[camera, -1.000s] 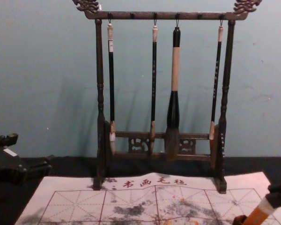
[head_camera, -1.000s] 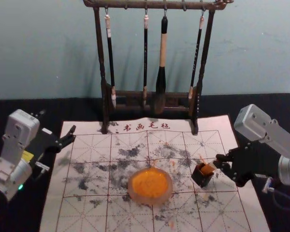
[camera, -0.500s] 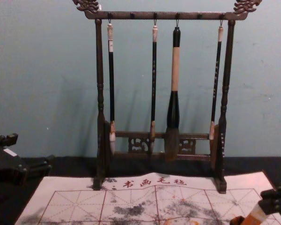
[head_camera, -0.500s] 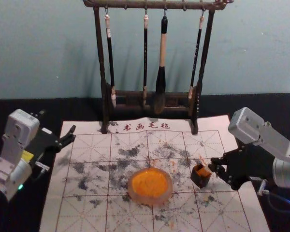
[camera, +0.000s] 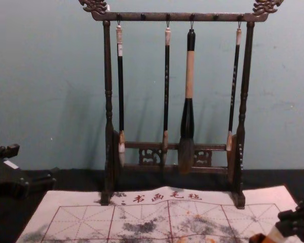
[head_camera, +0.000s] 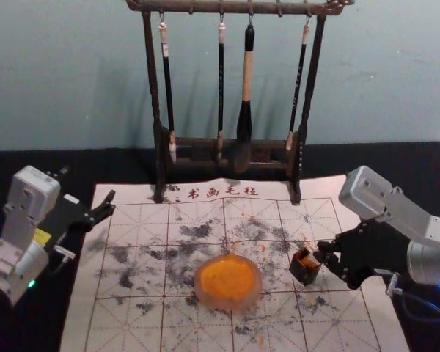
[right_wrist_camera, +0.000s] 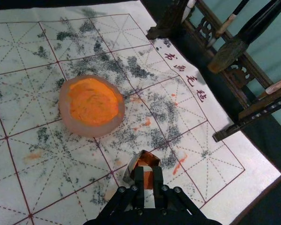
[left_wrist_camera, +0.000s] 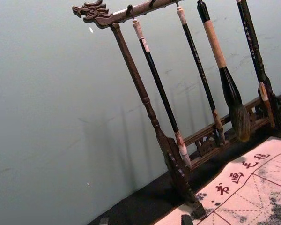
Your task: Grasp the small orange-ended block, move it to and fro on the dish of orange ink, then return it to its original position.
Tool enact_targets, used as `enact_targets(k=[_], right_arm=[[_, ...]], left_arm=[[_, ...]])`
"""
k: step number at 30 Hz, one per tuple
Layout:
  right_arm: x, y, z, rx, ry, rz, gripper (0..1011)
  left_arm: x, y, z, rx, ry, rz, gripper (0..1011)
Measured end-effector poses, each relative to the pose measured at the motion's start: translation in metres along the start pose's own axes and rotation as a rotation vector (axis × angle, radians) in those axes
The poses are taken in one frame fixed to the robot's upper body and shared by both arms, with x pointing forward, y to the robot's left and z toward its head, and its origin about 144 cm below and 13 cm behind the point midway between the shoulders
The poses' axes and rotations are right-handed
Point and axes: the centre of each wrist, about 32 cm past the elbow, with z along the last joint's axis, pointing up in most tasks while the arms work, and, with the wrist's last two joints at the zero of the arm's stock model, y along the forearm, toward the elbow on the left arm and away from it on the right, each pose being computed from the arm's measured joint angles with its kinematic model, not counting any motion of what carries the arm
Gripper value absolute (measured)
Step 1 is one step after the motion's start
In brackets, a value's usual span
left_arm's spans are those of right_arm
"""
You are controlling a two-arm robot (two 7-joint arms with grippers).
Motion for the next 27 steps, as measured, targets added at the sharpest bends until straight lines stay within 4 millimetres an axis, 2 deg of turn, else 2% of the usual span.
enact_targets(k=[27], right_arm=[[0.001,0.011,-0.002,-0.026,0.002,0.013,84]], left_arm=[[0.000,0.000,0.000,0.000,0.000,0.000,1001]])
